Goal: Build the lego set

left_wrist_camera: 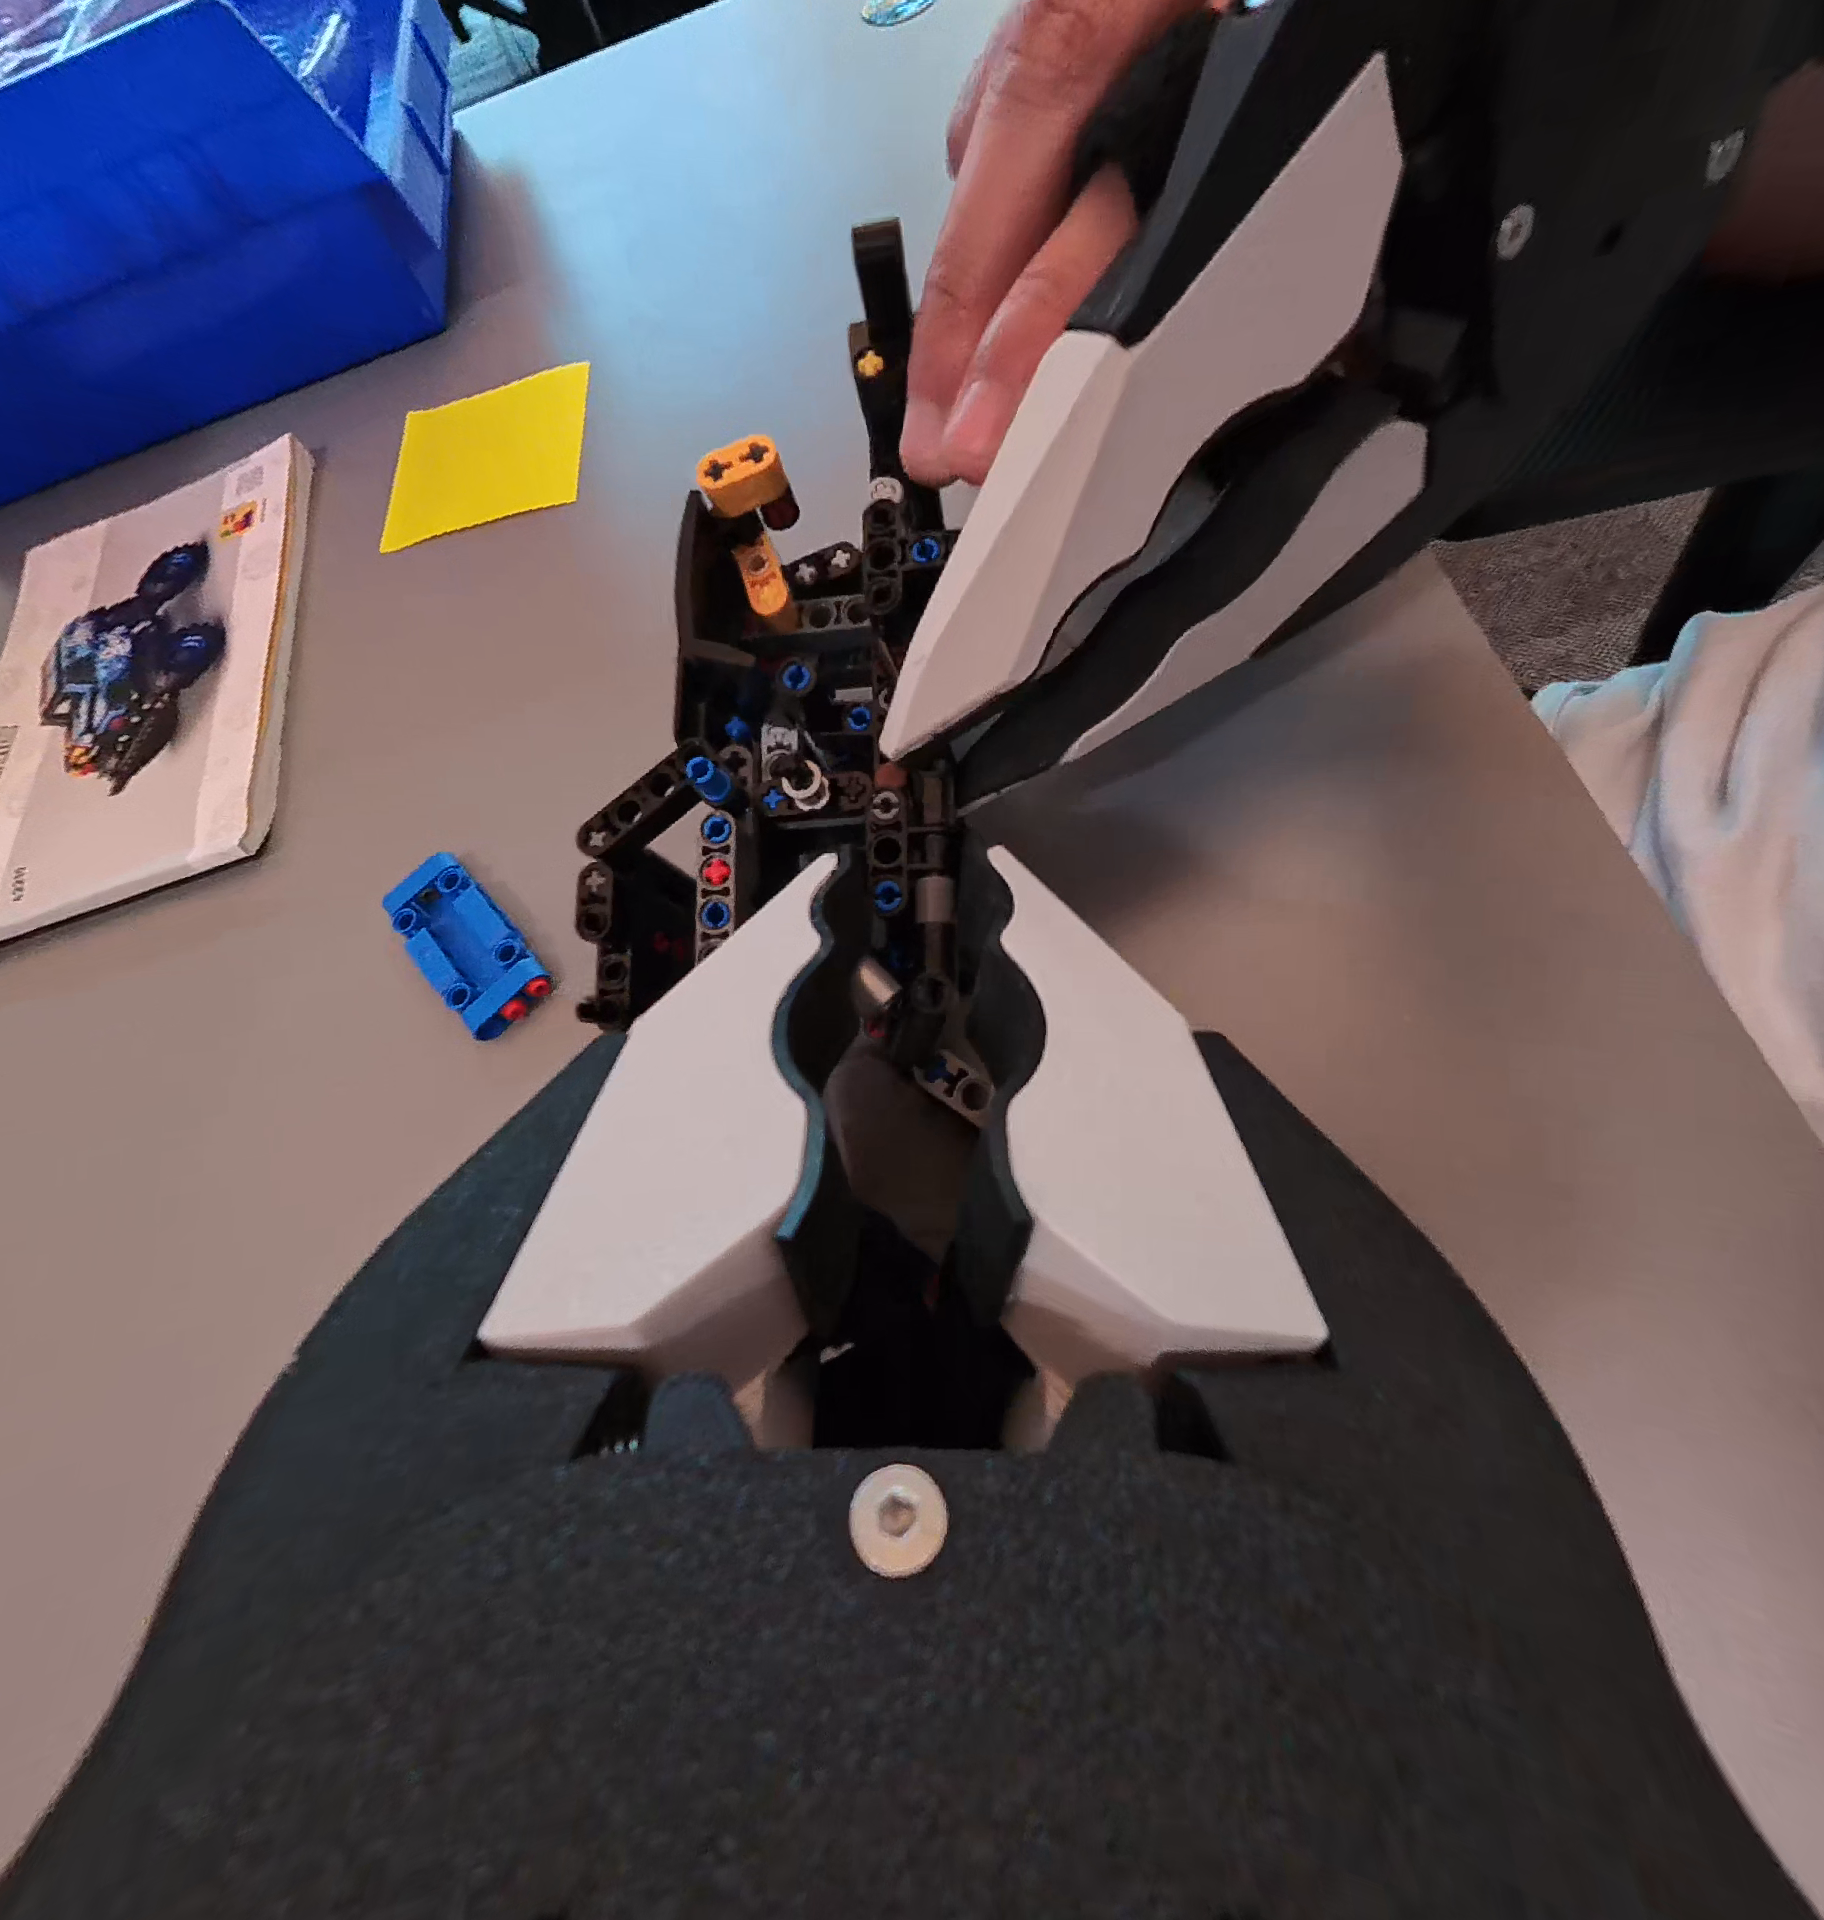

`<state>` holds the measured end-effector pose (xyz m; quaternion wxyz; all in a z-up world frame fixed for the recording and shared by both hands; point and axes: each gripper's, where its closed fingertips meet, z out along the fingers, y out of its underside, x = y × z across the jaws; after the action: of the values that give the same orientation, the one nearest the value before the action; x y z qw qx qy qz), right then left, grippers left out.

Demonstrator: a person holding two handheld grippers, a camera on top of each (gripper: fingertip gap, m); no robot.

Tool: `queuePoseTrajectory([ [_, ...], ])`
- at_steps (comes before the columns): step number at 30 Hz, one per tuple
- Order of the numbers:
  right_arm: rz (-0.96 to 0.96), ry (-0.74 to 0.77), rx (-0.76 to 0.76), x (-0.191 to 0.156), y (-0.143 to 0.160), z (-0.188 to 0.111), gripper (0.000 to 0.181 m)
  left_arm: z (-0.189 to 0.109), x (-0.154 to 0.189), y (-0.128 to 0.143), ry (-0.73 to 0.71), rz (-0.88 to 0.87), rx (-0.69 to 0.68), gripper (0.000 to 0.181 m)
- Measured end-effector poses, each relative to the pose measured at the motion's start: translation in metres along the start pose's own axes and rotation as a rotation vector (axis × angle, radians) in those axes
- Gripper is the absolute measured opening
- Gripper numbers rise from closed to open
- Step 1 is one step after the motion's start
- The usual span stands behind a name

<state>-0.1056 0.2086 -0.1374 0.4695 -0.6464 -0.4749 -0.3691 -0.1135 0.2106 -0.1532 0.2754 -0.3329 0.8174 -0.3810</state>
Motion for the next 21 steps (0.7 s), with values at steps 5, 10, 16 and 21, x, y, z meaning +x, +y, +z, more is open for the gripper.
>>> queuePoseTrajectory([
  [5, 0.068, -0.008, 0.042, -0.001, -0.002, 0.000, 0.011, -0.002, 0.005, -0.001, 0.067, -0.050, 0.019, 0.017],
  [10, 0.060, 0.052, 0.024, 0.000, -0.005, 0.004, 0.012, -0.012, 0.002, -0.008, 0.081, -0.129, 0.080, 0.016],
  [16, 0.297, 0.037, 0.147, 0.019, -0.022, -0.014, 0.019, -0.049, -0.021, 0.001, 0.028, -0.224, 0.087, 0.022],
  [21, 0.668, 0.044, 0.290, 0.071, -0.006, -0.050, 0.020, -0.055, -0.014, 0.025, -0.033, -0.170, 0.013, 0.018],
])
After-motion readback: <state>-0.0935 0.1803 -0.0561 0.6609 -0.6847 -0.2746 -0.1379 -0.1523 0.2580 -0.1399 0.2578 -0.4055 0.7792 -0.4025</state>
